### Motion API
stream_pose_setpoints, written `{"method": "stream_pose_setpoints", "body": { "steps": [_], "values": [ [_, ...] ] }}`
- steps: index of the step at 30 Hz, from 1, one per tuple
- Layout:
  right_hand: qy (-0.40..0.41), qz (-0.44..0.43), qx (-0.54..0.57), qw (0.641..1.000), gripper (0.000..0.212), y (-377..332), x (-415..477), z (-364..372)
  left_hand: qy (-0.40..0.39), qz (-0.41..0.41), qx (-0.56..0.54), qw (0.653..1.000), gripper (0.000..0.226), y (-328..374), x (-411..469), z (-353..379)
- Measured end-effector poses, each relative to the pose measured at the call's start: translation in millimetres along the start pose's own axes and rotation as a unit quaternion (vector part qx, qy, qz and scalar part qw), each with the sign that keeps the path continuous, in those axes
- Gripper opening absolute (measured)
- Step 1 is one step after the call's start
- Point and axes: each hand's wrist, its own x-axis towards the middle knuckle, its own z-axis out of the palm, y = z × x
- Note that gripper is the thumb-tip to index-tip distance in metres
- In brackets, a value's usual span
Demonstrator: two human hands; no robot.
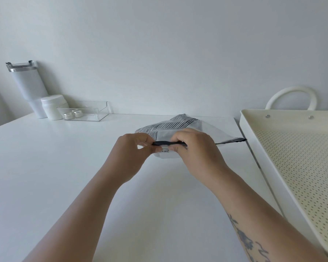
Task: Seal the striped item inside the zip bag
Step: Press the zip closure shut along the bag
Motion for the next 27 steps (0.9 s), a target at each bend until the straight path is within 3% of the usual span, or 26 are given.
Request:
{"method": "stream_pose_setpoints", "body": {
  "steps": [2,6,10,14,21,27],
  "values": [
    [0.007,0.019,0.008,1.0,0.011,2.8,1.2,0.8,-0.009,0.0,0.0,1.0,0.007,1.3,0.0,0.7],
    [0.014,0.049,0.041,0.998,0.014,10.0,2.4,-0.6,-0.012,0.005,0.022,1.0,0.013,0.9,0.1,2.8],
    [0.003,0.041,0.04,0.998,0.005,7.1,1.7,1.0,0.013,0.014,0.017,1.0,0.026,3.3,-0.7,6.1],
    [-0.011,0.018,0.052,0.998,0.005,6.3,1.6,-1.3,0.02,0.021,0.013,0.999,0.021,5.9,-0.6,5.8],
    [0.015,0.063,0.079,0.995,0.006,11.6,3.7,-2.2,0.005,0.025,-0.005,1.0,0.01,6.9,-2.7,6.8],
    [-0.014,0.05,0.045,0.998,0.003,7.2,1.0,-1.5,0.03,0.018,-0.021,0.999,0.022,4.6,-0.3,4.7]
  ]
}}
